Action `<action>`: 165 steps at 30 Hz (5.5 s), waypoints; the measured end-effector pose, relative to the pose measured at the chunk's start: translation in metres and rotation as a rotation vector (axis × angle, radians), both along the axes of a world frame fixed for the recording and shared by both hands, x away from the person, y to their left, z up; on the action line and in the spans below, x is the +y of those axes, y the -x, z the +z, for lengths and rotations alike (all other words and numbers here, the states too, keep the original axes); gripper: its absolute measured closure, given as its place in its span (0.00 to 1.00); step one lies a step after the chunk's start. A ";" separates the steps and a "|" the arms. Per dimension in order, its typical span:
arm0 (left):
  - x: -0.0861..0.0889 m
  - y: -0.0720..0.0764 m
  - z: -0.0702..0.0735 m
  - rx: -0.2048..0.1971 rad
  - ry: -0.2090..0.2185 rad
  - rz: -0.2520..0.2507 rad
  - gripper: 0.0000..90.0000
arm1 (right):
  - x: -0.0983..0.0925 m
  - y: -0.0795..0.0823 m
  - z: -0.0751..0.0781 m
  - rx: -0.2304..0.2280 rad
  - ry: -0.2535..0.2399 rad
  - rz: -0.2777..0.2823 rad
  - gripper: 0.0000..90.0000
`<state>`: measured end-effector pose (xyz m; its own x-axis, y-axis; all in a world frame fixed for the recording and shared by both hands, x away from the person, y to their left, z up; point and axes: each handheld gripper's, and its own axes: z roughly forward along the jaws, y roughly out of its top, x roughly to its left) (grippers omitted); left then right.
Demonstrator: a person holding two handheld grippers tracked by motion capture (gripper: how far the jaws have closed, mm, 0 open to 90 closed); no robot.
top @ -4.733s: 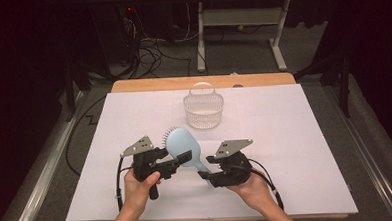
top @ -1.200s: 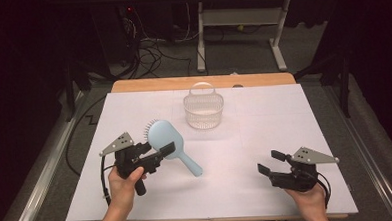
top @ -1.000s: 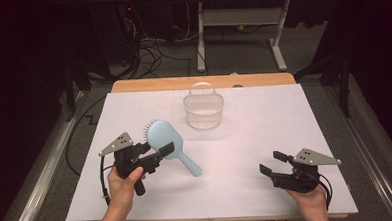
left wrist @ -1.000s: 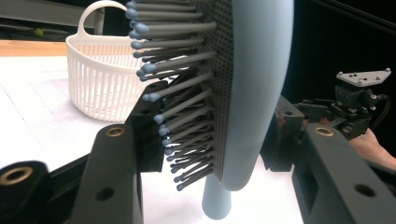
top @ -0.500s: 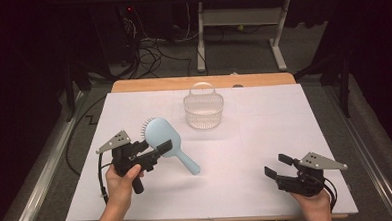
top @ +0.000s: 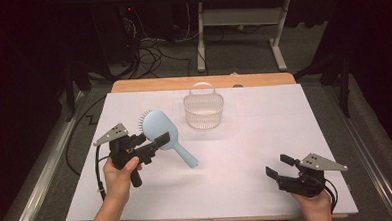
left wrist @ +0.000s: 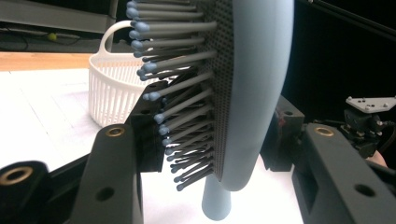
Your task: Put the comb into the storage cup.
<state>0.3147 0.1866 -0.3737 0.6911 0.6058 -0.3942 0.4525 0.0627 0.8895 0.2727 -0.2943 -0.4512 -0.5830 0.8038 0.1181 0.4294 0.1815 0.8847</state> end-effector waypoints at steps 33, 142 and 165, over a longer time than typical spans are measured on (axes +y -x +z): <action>-0.017 -0.040 0.035 -0.027 -0.059 0.006 0.57 | 0.005 0.000 -0.001 0.003 -0.004 0.012 0.31; -0.096 -0.153 0.065 -0.017 -0.201 0.145 0.57 | -0.001 0.000 0.000 0.006 -0.038 0.008 0.32; -0.108 -0.162 0.050 0.014 -0.246 0.145 0.56 | -0.001 0.000 0.000 0.008 -0.042 0.010 0.32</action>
